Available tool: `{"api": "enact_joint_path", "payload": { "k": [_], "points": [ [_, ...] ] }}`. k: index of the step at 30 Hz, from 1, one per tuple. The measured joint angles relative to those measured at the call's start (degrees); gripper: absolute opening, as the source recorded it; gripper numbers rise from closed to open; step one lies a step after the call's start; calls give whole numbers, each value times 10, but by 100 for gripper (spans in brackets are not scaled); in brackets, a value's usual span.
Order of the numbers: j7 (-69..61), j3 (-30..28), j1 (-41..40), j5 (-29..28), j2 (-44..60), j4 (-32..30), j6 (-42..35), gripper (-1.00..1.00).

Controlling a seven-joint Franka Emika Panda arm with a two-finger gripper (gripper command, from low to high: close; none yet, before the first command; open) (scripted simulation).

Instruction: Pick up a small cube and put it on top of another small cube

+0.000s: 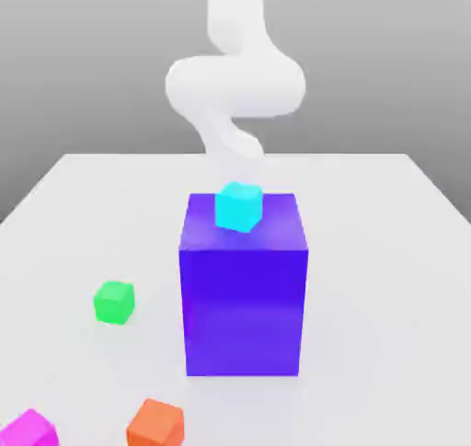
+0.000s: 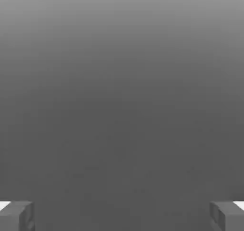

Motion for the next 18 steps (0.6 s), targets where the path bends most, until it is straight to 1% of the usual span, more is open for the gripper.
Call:
{"api": "enact_joint_path", "payload": {
  "k": [9,18],
  "points": [
    [11,-42,-26,15,190,20,46,0],
    [11,-83,-59,45,377,40,90,0]
  ]
}}
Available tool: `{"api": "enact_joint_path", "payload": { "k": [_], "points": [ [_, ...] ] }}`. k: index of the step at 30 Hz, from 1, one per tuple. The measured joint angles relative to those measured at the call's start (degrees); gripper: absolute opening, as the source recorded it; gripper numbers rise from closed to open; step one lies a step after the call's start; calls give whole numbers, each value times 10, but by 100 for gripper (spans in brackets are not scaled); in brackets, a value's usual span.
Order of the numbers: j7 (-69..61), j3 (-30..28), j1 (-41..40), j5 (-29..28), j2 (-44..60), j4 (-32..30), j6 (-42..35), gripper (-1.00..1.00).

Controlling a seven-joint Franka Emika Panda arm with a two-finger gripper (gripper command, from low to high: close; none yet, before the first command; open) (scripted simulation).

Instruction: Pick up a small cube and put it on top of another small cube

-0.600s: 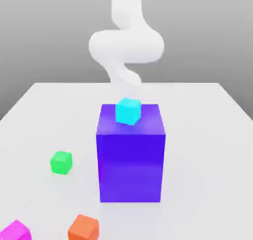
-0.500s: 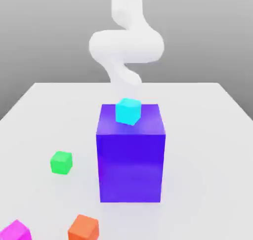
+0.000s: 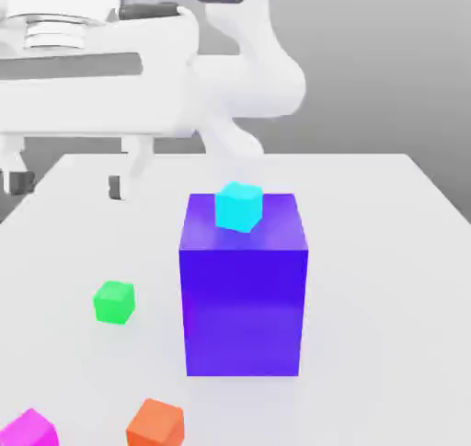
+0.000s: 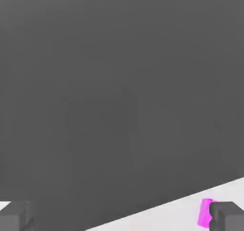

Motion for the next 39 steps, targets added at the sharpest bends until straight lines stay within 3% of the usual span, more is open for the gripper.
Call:
{"api": "enact_joint_path", "payload": {
  "k": [12,17,18,24,29,39],
  "points": [
    [-4,-23,-65,46,251,27,58,0],
    [-19,-2,-90,72,355,48,122,0],
    [-22,1,-93,75,365,51,129,-100],
    [-23,3,-95,77,370,52,133,-100],
    [-7,-21,-77,52,292,32,75,-100],
    [-8,-119,-82,-140,82,-156,68,-100]
  ]
}}
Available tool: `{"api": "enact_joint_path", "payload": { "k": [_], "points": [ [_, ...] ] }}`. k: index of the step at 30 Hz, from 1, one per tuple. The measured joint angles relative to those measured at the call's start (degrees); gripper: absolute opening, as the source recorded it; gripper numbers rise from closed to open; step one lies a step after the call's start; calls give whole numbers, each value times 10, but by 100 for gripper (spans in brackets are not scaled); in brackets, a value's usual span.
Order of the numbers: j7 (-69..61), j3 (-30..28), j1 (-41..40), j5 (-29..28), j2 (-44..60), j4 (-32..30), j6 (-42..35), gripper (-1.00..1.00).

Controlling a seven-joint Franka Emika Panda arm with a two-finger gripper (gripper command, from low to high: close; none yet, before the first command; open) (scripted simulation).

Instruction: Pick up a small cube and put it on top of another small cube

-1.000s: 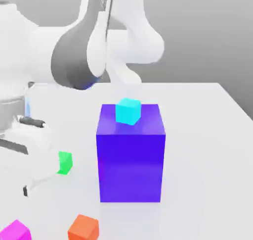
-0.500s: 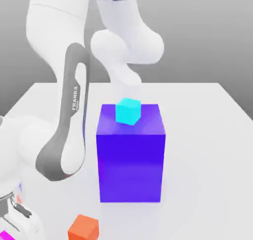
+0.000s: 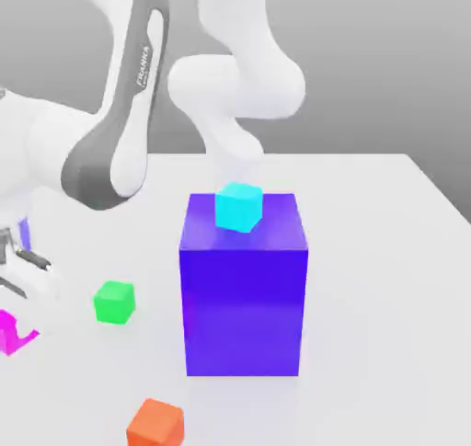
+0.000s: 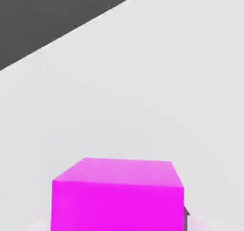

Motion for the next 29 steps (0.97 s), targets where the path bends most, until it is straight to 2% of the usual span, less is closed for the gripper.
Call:
{"api": "enact_joint_path", "payload": {
  "k": [6,13,22,27,28,29],
  "points": [
    [-36,-18,-41,-74,-116,-120,7,-100],
    [-123,-47,-51,-89,-229,-263,34,-100],
    [-191,-88,13,-5,-141,-275,133,-100],
    [-255,-88,41,90,-63,-277,207,-100],
    [-264,-88,48,103,-55,-277,214,100],
    [-264,-88,51,103,-55,-277,214,100]
  ]
}}
